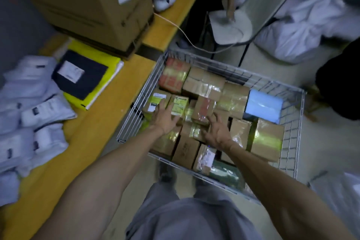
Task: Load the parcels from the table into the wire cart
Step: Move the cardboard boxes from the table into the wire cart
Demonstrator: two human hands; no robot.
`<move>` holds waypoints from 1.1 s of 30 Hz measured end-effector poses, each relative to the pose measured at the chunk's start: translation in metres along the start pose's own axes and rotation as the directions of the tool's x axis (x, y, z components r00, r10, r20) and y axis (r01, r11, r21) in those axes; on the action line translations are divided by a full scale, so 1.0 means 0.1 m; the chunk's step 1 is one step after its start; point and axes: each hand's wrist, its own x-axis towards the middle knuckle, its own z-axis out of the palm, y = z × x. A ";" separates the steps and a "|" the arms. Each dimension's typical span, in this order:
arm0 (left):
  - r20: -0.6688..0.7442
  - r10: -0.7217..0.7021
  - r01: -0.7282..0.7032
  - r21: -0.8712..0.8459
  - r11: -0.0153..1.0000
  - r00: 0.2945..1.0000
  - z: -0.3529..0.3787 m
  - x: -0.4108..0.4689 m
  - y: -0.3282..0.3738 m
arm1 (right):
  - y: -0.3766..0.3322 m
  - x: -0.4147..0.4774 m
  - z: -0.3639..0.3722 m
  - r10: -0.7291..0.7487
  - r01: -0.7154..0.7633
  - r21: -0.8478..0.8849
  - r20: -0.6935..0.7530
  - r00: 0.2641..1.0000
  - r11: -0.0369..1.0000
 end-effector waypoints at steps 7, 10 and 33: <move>-0.219 -0.078 0.080 0.002 0.997 0.973 -0.57 -0.45 0.11 | -0.45 0.27 -0.65 -0.187 0.188 -0.014 0.024 0.982 0.982; -0.294 -0.110 0.129 0.045 0.991 0.950 -0.78 -0.69 0.12 | -0.69 0.30 -0.87 -0.273 0.273 -0.002 0.034 0.962 0.962; -0.675 -0.429 0.492 -0.112 0.864 0.600 -1.95 -3.26 -1.58 | -3.59 -0.83 -0.49 -0.749 0.738 -0.174 -0.002 0.662 0.652</move>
